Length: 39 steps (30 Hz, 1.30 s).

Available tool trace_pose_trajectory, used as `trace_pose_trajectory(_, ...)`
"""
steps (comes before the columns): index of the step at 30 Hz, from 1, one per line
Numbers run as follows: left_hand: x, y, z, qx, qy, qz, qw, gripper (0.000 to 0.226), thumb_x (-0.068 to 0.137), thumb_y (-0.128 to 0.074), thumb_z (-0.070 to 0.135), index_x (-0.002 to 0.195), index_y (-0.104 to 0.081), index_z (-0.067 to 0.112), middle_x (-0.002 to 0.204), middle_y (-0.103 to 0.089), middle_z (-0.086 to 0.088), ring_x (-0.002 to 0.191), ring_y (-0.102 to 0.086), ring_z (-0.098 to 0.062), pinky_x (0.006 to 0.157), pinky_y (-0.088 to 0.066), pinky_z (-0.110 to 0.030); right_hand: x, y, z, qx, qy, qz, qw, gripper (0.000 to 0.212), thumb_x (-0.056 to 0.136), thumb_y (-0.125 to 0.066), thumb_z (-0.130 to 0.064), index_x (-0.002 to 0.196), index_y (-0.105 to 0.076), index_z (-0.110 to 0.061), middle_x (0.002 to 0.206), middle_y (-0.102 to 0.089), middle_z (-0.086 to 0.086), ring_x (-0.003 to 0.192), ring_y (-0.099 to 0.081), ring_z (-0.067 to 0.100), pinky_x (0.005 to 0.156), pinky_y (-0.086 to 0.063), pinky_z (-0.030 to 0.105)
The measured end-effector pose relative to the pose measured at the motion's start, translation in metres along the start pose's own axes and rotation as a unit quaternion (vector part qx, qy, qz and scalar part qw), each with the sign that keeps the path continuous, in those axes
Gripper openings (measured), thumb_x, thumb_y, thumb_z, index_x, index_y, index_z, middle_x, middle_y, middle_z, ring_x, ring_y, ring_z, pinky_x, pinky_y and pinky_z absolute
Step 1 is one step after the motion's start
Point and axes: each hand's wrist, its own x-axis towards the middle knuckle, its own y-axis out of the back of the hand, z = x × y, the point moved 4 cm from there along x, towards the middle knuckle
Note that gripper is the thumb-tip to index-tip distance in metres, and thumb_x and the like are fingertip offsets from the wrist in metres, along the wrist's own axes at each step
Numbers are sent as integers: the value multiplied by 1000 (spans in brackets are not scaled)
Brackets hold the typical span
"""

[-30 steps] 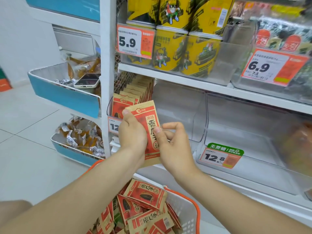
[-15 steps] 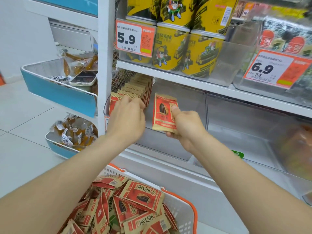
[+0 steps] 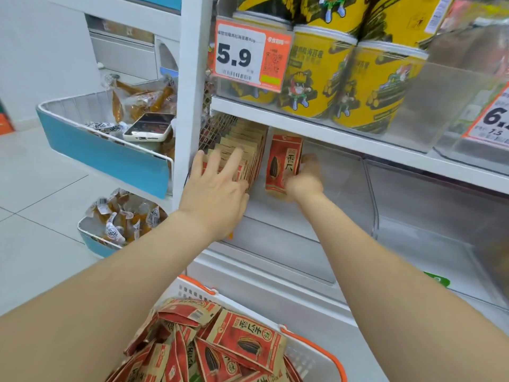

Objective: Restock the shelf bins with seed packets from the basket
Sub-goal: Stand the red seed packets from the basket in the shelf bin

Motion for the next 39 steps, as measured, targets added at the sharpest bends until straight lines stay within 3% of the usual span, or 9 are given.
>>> trace_pose_trajectory(7,2,-7,0,18,-5,0,1000,48,105,-32,47,128,-71,35,171,-14,-13,143,-28,-48,122,-17,-63,35,-23,0,-122,8,56,991,30,101,-54,-7,131,-50,-9,120,-63,12,97,-58,28,76,-46,38)
trace_pose_trajectory(10,2,-8,1,14,-3,-2,1000,47,105,-33,46,126,-73,33,170,-15,-14,143,-28,-48,122,-15,-63,35,-29,-4,-98,11,63,993,48,100,-60,-9,142,-39,-6,128,-65,16,118,-63,36,84,-50,41)
trace_pose_trajectory(14,3,-6,1,3,7,-1,1000,44,103,-36,44,121,-75,33,166,-20,-14,141,-30,-48,122,-16,-63,29,-29,-7,-73,37,-5,997,39,95,-64,-11,134,-56,-7,124,-65,8,120,-63,31,89,-50,32)
trace_pose_trajectory(20,2,-6,3,1,9,-5,1000,38,101,-43,43,115,-76,32,163,-23,-15,140,-32,-49,121,-17,-64,28,-32,-3,-96,32,-83,991,30,97,-55,-14,124,-65,-11,123,-68,10,99,-62,27,75,-47,31)
trace_pose_trajectory(24,-2,-1,1,-37,24,2,999,38,104,-43,42,135,-62,30,168,-15,-17,149,-21,-49,122,-17,-67,22,-32,-4,-179,1,-103,978,41,92,-53,-21,130,-61,-9,143,-54,24,121,-58,39,82,-47,33)
trace_pose_trajectory(27,-7,8,2,-95,20,9,995,52,105,-43,31,156,-37,21,172,-11,-15,159,-8,-41,125,-14,-66,9,-25,-11,-238,40,-103,965,43,89,-48,-31,120,-64,-7,129,-61,22,110,-60,39,88,-54,38)
trace_pose_trajectory(30,-16,25,4,-135,9,33,990,52,98,-52,18,148,-41,11,165,-24,-19,155,-19,-43,122,-23,-63,-30,-6,-30,-274,175,-46,944,33,101,-42,-34,99,-63,-9,110,-68,21,98,-64,41,80,-49,39)
trace_pose_trajectory(34,-31,58,10,-115,81,52,989,35,92,-56,28,119,-48,6,131,-45,-23,118,-45,-43,84,-39,-48,-106,23,-56,-310,353,16,883,34,95,-41,-37,67,-49,-20,78,-61,12,74,-57,40,64,-36,36)
trace_pose_trajectory(39,-57,66,18,-67,119,-113,984,37,96,-59,20,127,-46,7,131,-51,-22,122,-50,-44,83,-42,-47,-172,19,-42,-401,417,-136,804,44,98,-38,-43,62,-30,-19,67,-43,9,66,-48,38,60,-32,36)
